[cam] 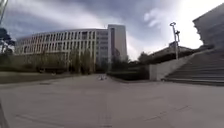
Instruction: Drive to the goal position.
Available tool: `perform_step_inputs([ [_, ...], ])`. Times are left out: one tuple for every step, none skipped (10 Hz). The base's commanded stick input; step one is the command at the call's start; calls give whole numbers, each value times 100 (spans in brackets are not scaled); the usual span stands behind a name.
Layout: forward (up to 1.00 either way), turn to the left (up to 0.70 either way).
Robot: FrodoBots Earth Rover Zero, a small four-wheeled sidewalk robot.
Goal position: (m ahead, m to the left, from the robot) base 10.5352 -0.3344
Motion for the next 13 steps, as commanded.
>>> perform_step_inputs([
  [100,0],
  [100,0],
  [100,0],
  [100,0],
  [100,0],
  [100,0],
  [100,0],
  [100,0],
  [100,0],
  [100,0],
  [100,0],
  [100,0],
  [100,0],
])
